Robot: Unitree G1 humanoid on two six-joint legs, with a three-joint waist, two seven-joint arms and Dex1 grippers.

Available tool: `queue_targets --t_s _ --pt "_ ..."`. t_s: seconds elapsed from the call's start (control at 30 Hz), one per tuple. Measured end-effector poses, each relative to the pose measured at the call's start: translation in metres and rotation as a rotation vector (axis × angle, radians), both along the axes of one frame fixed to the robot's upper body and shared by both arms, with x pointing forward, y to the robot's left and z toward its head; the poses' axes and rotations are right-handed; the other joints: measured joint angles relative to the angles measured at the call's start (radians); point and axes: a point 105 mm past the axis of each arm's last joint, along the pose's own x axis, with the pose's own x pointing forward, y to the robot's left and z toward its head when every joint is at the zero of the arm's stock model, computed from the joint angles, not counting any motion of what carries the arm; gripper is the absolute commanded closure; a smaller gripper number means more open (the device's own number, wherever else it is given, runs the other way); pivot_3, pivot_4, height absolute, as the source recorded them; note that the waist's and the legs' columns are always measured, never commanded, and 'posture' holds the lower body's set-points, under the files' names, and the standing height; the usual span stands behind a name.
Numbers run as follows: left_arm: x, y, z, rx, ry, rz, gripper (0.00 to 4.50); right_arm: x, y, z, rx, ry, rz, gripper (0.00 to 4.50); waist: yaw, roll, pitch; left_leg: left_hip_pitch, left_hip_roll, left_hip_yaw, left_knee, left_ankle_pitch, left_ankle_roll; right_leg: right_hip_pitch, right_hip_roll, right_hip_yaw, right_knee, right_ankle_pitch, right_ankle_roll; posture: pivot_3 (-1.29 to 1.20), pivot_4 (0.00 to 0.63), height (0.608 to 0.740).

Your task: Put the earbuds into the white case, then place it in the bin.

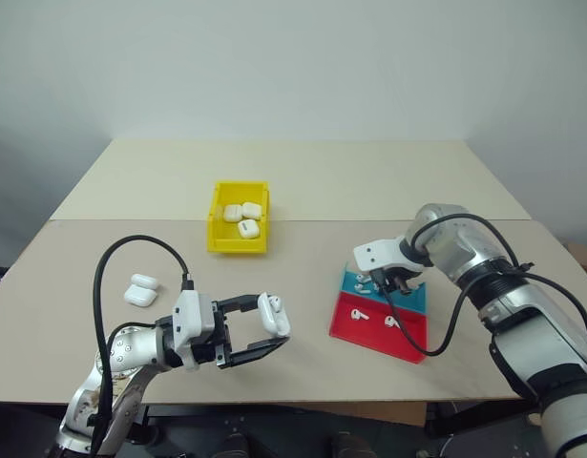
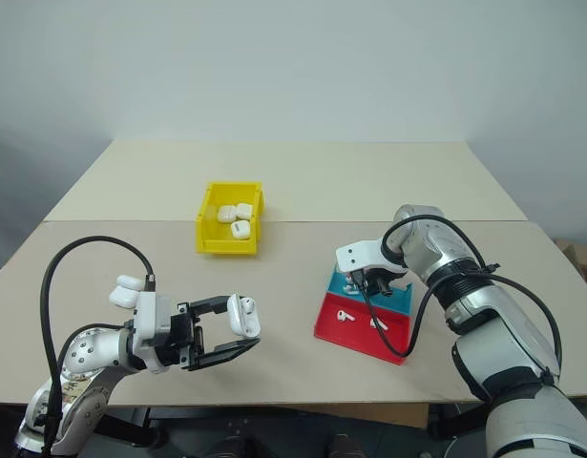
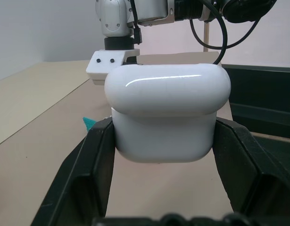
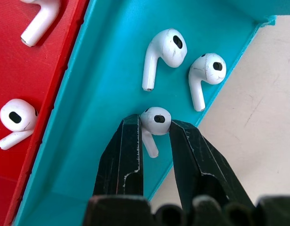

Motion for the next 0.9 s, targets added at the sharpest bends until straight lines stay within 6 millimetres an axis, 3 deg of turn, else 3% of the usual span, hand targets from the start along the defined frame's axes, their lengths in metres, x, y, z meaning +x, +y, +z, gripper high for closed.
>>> queue_targets --t_s 0.43,0.53,0.67,0.8,0.9 --pt "0.002 0.000 0.004 -0.001 -0.012 0.002 1.72 0.001 0.004 0.007 0.045 -0.031 -0.001 3.84 0.001 0.000 0.000 0.000 0.000 0.000 0.000 0.000 0.000 0.000 0.000 0.000 0.000 0.000 0.000 0.00 0.150 0.740" --pt "0.005 -0.003 0.014 -0.029 -0.036 -0.006 1.72 0.001 0.000 0.034 0.144 -0.093 -0.046 3.84 0.005 0.000 0.000 -0.001 0.000 0.000 0.000 0.000 0.000 -0.001 0.000 0.000 0.000 0.000 0.000 0.00 0.150 0.740" --pt "0.009 -0.008 0.030 -0.088 -0.054 -0.023 1.72 -0.015 -0.002 0.082 0.383 -0.178 -0.102 3.84 0.014 0.000 0.000 -0.002 0.000 -0.001 0.000 0.000 0.000 0.000 0.000 -0.001 -0.001 0.000 0.000 0.00 0.150 0.740" --pt "0.009 -0.016 0.051 -0.139 -0.097 -0.069 1.72 -0.046 0.006 0.120 0.698 -0.196 -0.116 3.84 0.017 0.000 0.000 -0.001 0.000 -0.001 0.000 0.000 0.000 0.000 0.000 -0.001 -0.001 0.000 0.000 0.00 0.150 0.740" --pt "0.009 -0.022 0.061 -0.165 -0.107 -0.110 1.72 -0.080 0.013 0.157 0.944 -0.205 -0.094 3.84 0.014 0.000 0.000 -0.001 0.000 -0.002 0.000 0.000 0.000 0.000 0.000 -0.001 0.000 0.000 0.000 0.00 0.150 0.740"
